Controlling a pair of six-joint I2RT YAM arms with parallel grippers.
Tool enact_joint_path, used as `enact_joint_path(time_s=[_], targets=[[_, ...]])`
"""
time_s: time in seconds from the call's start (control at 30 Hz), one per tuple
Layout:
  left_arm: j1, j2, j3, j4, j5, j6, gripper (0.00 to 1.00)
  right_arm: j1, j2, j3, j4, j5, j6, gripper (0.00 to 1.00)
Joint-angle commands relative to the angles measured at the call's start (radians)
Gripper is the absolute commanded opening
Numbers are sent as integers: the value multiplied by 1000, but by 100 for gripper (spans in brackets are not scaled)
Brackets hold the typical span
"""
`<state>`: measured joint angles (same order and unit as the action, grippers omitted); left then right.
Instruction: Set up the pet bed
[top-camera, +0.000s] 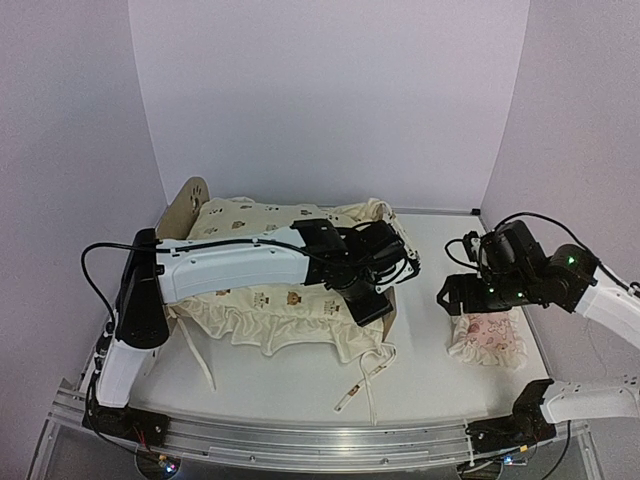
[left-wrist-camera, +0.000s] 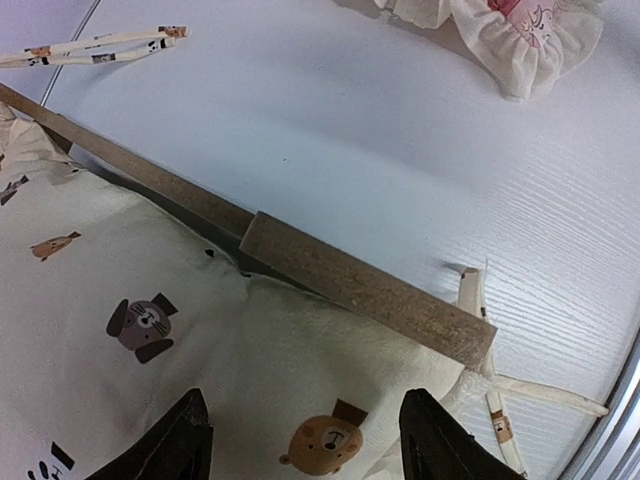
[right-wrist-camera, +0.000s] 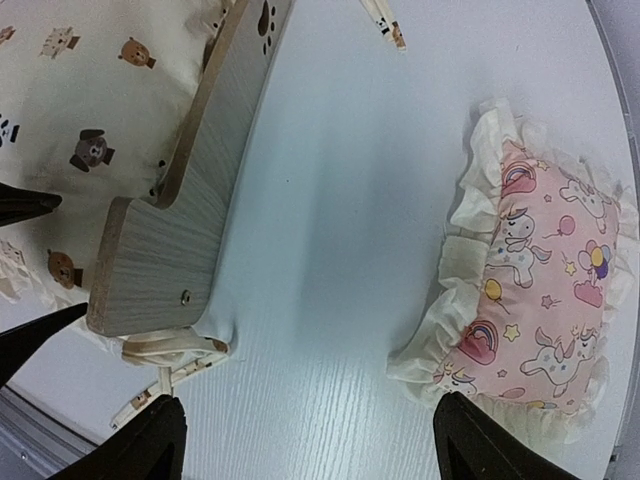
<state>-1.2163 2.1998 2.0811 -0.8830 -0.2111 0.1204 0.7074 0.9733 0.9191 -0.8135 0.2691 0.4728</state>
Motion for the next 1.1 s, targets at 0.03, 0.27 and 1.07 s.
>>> enact_joint_path(time_s=[0.03,0.27,1.07], targets=[[6,14,40,-34,-17,21,61,3,13,-9,-4,-3,6,87],[7,11,-25,-23,-17,21,59,3,8,-23,-4,-6,0,87],[53,-229,-207,247,-179,-31,0,3,12,-33,114,-273,-107,82]])
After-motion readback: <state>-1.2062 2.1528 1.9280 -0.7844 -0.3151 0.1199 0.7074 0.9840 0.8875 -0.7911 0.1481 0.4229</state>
